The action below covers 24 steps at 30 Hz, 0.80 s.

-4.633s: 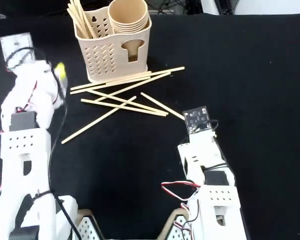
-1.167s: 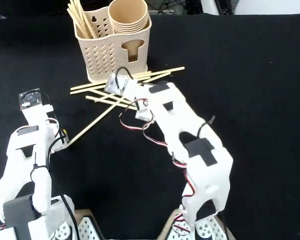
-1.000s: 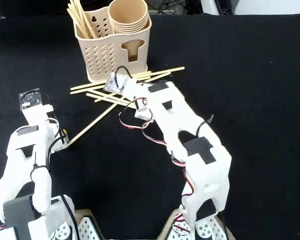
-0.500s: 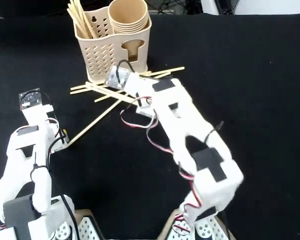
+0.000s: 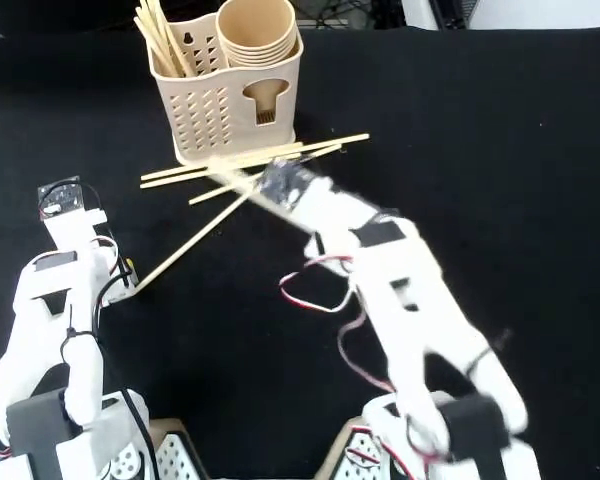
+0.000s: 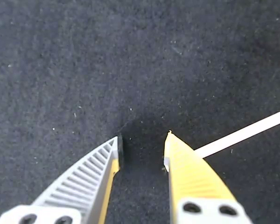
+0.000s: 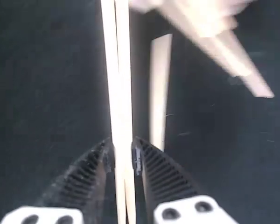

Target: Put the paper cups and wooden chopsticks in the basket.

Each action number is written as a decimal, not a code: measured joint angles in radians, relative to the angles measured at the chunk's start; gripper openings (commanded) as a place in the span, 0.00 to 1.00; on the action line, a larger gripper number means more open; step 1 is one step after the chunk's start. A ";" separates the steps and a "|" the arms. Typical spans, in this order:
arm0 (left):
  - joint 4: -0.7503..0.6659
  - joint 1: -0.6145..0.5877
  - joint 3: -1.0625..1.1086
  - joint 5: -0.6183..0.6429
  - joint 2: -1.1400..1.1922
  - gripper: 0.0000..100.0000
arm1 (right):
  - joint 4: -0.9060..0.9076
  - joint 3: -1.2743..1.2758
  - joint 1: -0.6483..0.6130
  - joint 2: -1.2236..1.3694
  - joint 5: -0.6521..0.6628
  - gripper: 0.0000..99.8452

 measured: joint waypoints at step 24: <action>0.000 0.000 0.000 0.000 0.000 0.17 | -0.482 -0.367 -0.244 0.072 -0.425 0.01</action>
